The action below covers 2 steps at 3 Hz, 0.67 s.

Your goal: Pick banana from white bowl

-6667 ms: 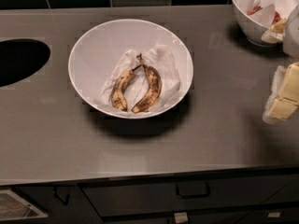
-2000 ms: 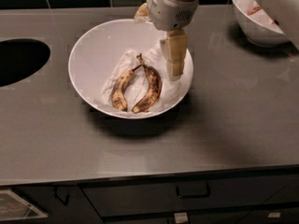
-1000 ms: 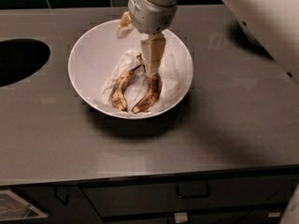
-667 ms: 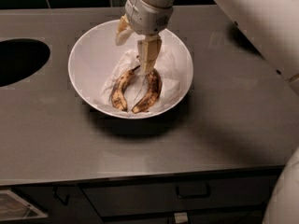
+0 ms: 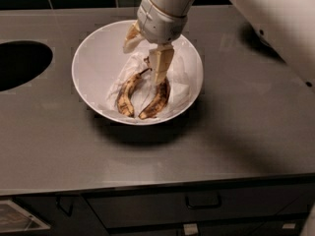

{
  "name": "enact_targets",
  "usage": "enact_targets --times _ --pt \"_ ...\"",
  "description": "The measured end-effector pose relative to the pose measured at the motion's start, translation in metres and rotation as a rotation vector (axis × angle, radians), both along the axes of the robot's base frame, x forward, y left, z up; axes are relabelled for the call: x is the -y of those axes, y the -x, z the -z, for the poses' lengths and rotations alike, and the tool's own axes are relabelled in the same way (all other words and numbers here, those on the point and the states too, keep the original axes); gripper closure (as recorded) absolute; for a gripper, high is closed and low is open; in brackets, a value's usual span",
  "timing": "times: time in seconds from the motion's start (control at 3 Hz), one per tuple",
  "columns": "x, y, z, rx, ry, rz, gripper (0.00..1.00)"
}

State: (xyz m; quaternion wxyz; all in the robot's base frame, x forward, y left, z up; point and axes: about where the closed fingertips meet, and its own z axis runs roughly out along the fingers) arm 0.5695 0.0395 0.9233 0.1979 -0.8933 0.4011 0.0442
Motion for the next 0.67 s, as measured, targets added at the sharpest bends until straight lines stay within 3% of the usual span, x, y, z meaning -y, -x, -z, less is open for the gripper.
enact_targets --times 0.67 --pt "-0.0152 -0.01 0.0081 -0.03 0.0 -0.048 0.29"
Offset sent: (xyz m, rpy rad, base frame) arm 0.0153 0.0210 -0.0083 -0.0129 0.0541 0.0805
